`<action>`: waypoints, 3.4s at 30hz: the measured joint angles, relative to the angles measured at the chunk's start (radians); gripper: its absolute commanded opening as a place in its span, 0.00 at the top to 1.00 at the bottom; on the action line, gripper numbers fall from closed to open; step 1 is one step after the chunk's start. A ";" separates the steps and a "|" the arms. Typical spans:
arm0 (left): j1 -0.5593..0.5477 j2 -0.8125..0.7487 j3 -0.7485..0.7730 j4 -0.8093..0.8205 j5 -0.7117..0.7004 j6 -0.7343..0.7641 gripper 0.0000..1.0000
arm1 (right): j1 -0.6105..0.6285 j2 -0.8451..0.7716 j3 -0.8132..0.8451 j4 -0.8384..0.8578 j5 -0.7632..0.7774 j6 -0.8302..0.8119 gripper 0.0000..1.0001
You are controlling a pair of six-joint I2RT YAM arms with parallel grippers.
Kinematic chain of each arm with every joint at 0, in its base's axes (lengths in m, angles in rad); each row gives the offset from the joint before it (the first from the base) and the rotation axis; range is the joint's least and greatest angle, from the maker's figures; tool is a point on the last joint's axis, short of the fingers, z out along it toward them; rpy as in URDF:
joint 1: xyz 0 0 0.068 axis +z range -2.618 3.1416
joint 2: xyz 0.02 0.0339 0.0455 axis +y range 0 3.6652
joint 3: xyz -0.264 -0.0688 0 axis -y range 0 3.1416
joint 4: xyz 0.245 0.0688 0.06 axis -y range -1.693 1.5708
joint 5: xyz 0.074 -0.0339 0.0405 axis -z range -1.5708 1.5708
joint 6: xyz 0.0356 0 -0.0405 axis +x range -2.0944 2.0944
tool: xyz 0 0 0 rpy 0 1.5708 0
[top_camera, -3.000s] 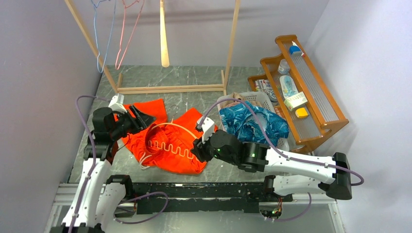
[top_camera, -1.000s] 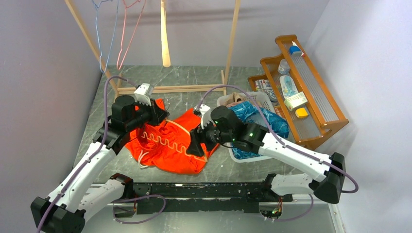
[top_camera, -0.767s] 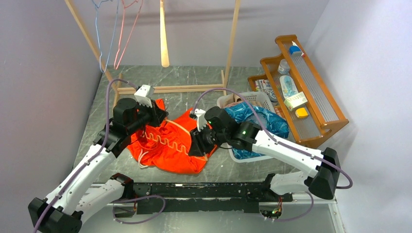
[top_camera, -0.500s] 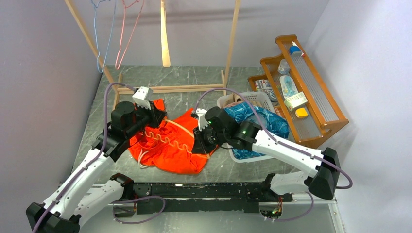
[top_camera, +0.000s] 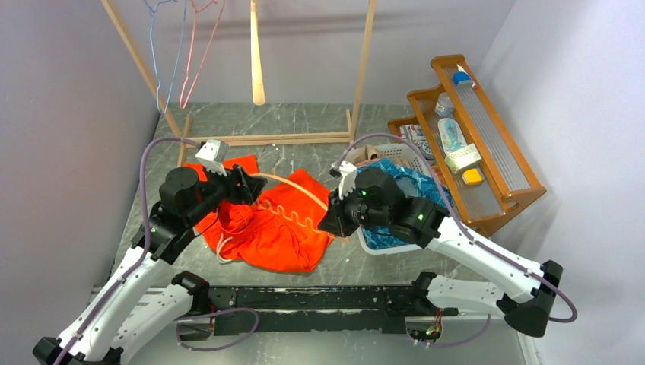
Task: Remove the shorts from the hanger
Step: Remove the shorts from the hanger, then place the hanger on the clothes rod.
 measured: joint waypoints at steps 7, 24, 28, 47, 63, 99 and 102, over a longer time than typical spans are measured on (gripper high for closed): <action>0.000 -0.043 0.000 -0.028 0.010 0.000 0.12 | -0.035 -0.017 -0.065 -0.004 0.055 0.019 1.00; 0.000 -0.176 -0.002 -0.235 -0.470 -0.121 0.07 | -0.060 -0.178 0.011 -0.060 0.451 0.015 1.00; 0.000 -0.203 -0.005 -0.269 -0.546 -0.133 0.02 | -0.060 -0.174 0.020 -0.056 0.548 -0.009 1.00; 0.000 -0.242 -0.149 -0.246 -0.636 -0.060 0.01 | -0.061 0.211 0.330 0.309 0.798 -0.328 1.00; 0.000 -0.292 -0.149 -0.246 -0.700 -0.060 0.01 | -0.094 0.505 0.668 0.410 0.803 -0.425 1.00; 0.000 -0.266 -0.149 -0.247 -0.711 -0.052 0.01 | -0.221 0.812 1.167 0.066 0.570 -0.249 0.94; 0.000 -0.266 -0.149 -0.247 -0.711 -0.052 0.01 | -0.224 0.801 1.137 0.084 0.555 -0.242 0.83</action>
